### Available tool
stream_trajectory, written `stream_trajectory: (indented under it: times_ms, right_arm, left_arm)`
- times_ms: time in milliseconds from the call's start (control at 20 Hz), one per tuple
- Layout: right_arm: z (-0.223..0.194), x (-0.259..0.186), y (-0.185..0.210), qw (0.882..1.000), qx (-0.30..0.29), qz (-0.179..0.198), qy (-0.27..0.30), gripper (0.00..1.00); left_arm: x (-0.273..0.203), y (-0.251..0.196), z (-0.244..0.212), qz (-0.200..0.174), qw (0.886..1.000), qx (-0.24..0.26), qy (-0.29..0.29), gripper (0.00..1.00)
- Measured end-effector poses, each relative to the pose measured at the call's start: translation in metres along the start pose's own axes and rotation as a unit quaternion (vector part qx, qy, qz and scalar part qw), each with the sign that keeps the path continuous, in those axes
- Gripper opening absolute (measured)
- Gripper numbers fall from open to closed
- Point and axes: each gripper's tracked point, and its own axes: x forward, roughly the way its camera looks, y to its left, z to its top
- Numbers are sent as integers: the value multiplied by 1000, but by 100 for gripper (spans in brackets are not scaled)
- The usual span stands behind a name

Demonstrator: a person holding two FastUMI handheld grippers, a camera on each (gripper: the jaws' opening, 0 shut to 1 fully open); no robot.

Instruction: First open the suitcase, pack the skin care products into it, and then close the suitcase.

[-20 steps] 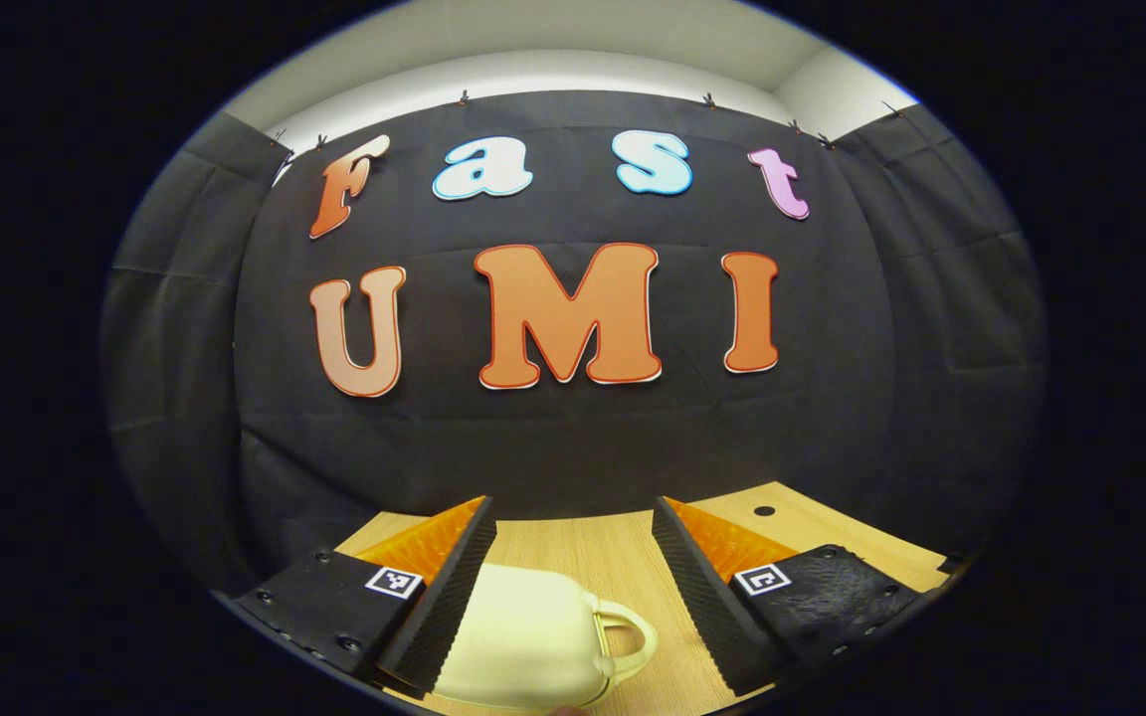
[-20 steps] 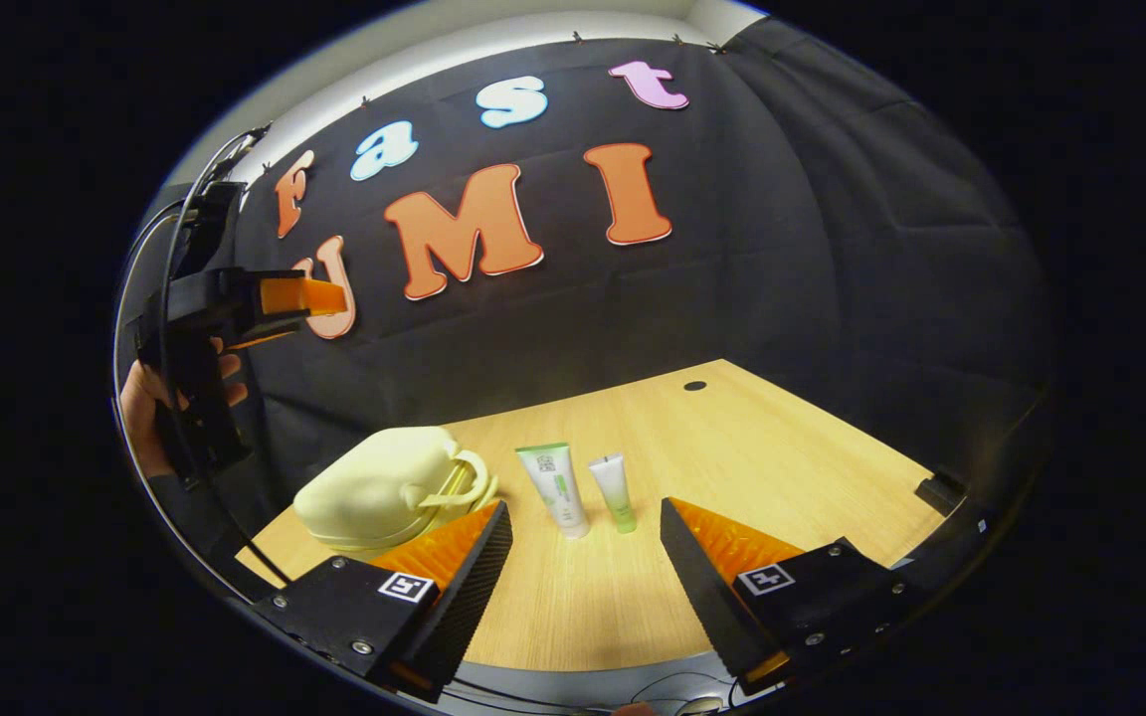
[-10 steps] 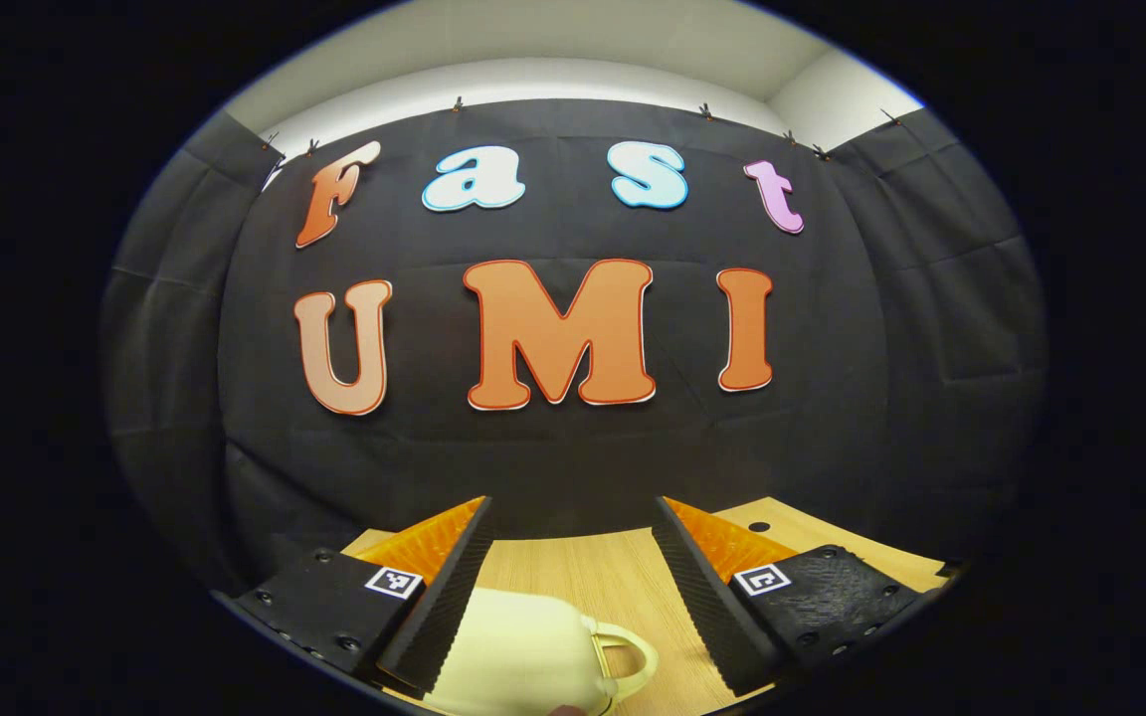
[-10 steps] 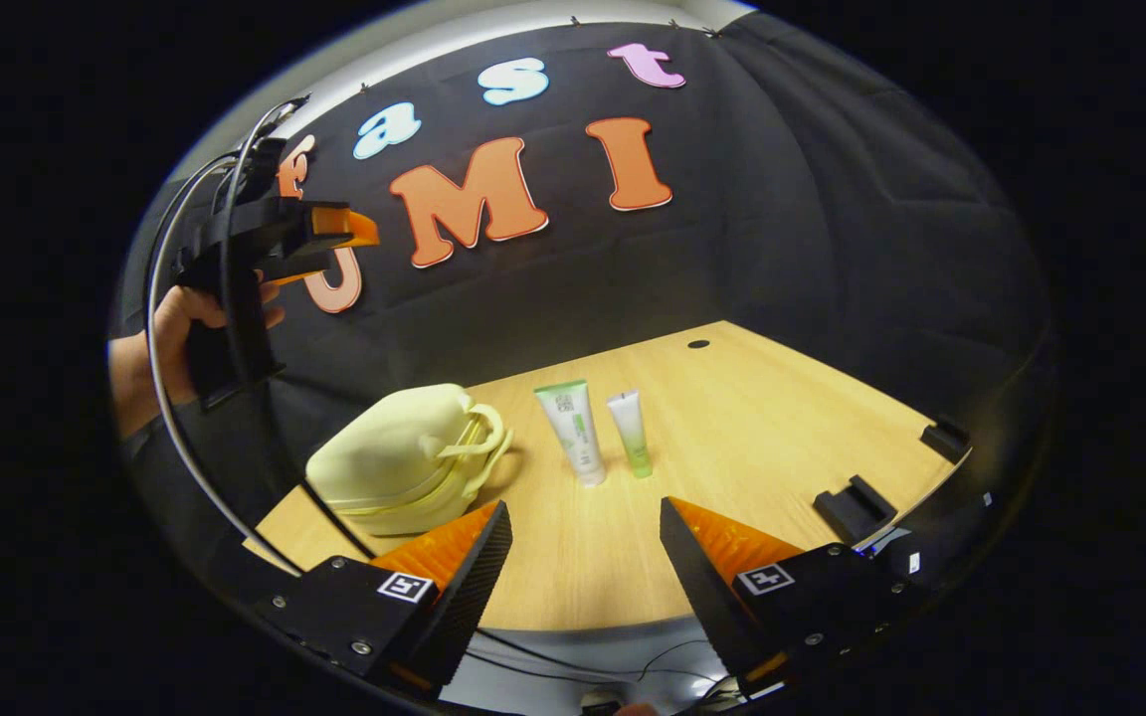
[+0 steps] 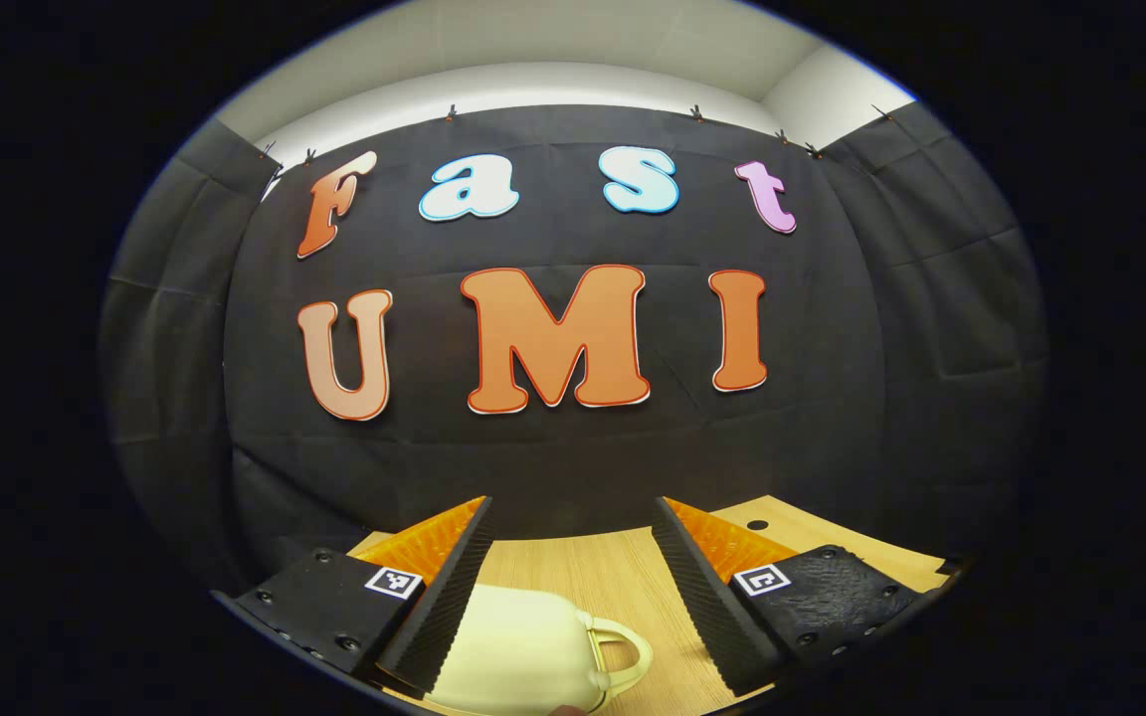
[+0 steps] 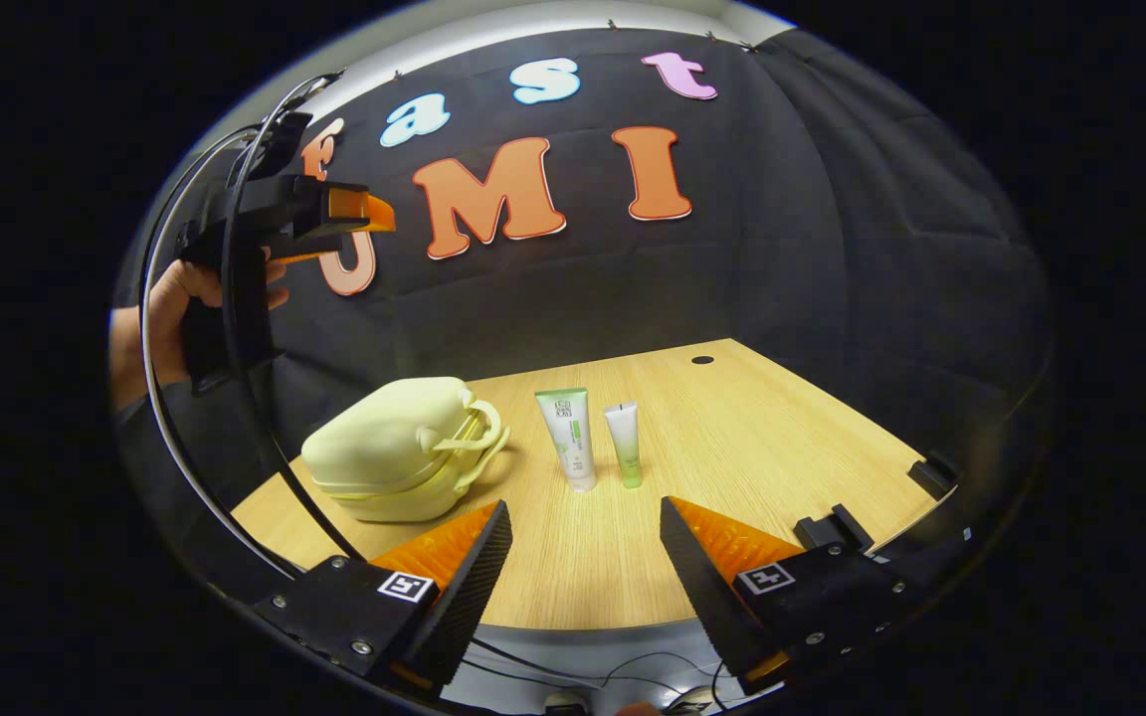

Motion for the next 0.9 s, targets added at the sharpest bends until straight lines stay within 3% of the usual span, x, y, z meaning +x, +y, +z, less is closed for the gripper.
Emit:
stream_trajectory:
  times_ms: [350, 500, 800, 900]
  right_arm:
    - [-7, -24, -46, 998, -55, -32, -25, 95]
    - [-16, -28, -79, 992, -109, -61, -15, 96]
    - [64, -25, -170, 969, -194, -132, -74, 96]
    - [86, -31, -158, 969, -202, -114, -91, 96]
  left_arm:
    - [-15, -38, 0, -12, 1000, 17, 9, 98]
    - [-18, -60, 2, -21, 1000, 21, 9, 100]
    - [-30, -77, 15, -13, 1000, 22, -3, 100]
    - [-31, -74, 21, -4, 1000, 19, -11, 98]
